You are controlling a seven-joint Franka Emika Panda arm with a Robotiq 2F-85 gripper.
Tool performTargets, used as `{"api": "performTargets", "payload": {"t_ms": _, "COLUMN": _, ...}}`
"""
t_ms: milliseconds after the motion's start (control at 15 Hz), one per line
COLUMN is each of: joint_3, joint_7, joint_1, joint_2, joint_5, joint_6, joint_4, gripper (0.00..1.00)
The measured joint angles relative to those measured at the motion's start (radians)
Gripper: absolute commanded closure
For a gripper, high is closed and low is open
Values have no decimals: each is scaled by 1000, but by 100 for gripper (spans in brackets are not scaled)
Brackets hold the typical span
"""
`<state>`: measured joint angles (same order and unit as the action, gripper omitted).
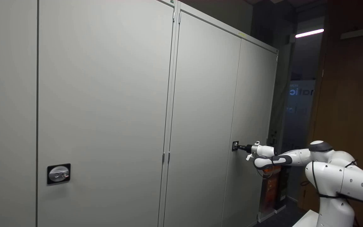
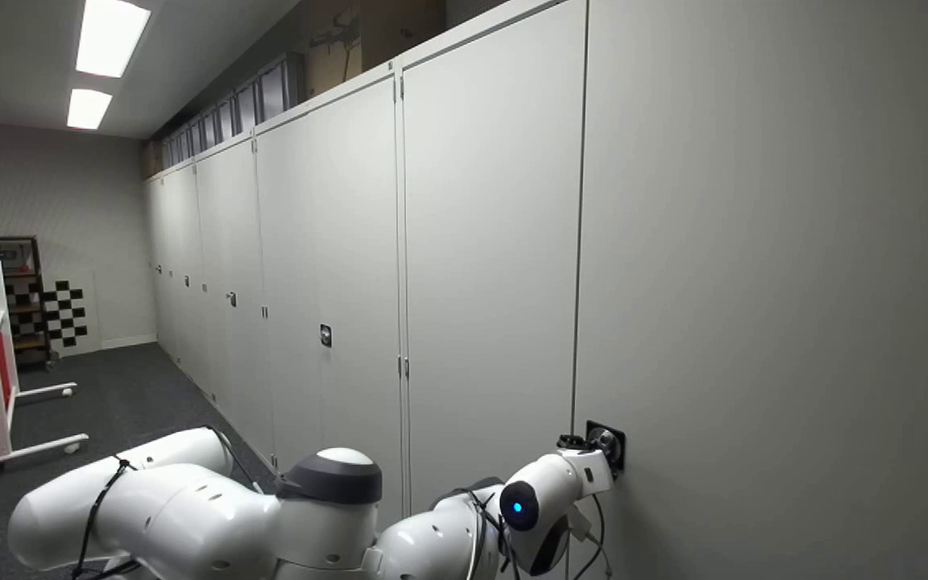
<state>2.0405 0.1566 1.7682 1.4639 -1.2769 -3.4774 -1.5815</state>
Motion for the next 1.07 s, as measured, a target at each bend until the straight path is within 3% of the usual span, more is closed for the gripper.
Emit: {"api": "performTargets", "payload": {"t_ms": 1067, "joint_3": 3, "joint_7": -164, "joint_1": 4, "joint_2": -2, "joint_5": 21, "joint_6": -3, "joint_4": 4, "gripper": 92}}
